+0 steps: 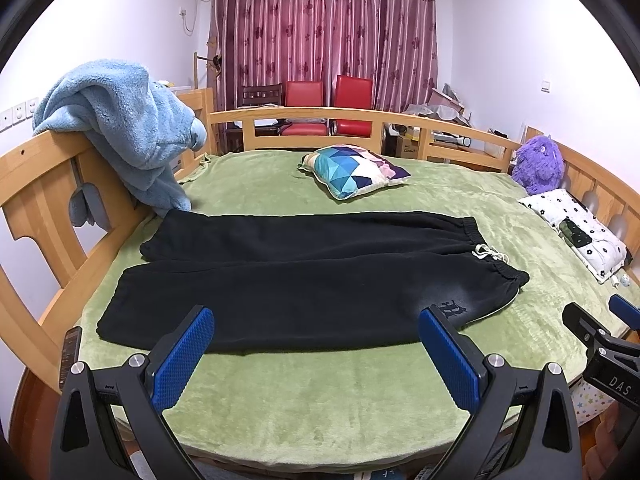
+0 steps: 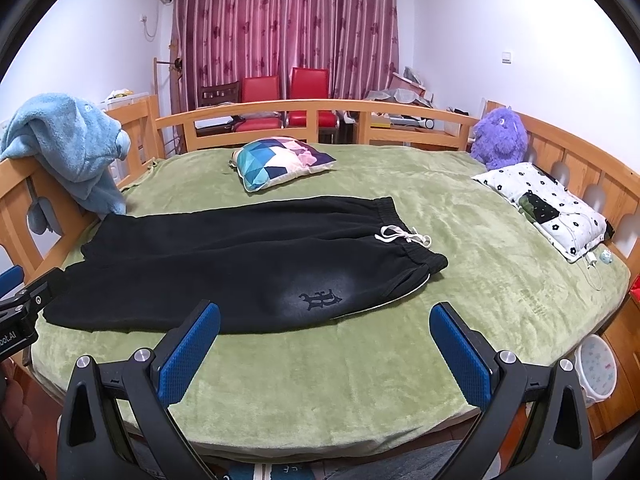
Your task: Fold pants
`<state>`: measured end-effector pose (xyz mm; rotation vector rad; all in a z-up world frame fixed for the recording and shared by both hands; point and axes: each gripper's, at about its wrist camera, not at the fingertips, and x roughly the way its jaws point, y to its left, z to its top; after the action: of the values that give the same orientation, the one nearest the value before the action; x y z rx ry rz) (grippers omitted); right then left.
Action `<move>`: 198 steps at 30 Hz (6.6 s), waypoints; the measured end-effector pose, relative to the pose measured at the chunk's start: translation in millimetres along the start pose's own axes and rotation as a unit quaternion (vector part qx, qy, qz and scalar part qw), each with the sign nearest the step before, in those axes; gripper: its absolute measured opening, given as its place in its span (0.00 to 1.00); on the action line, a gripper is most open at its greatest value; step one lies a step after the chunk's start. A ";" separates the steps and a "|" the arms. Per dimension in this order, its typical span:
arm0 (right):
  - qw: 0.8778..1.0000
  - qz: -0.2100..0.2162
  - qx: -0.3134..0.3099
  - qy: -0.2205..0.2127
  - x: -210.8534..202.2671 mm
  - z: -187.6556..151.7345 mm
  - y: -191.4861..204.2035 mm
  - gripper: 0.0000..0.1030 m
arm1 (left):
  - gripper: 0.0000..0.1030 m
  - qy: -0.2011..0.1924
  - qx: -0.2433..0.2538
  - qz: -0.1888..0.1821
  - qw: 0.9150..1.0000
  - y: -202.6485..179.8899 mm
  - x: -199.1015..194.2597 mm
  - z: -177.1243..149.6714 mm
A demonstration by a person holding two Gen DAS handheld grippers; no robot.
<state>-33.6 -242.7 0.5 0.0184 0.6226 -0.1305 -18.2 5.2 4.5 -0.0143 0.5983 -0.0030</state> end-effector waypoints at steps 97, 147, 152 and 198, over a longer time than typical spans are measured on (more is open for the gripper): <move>0.978 0.140 0.138 0.065 379.0 158.4 -65.2 0.15 | 0.12 0.053 -0.135 0.016 0.989 188.2 306.0 128.0; 0.939 0.160 0.244 0.179 517.6 49.7 -69.4 0.18 | 0.27 0.182 -0.247 0.064 0.950 111.4 455.8 18.4; 0.940 0.158 0.259 0.154 480.6 46.5 -87.4 0.08 | 0.11 0.187 -0.275 -0.007 0.943 125.9 432.8 16.6; 0.972 0.034 0.166 0.165 179.2 -61.1 -130.8 0.48 | 0.51 0.194 -0.209 -0.063 0.956 210.5 214.7 -103.7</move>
<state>58.4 -389.8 -150.6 0.3912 0.9261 -0.1649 100.5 213.0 -205.1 -0.4729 0.9827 -0.0022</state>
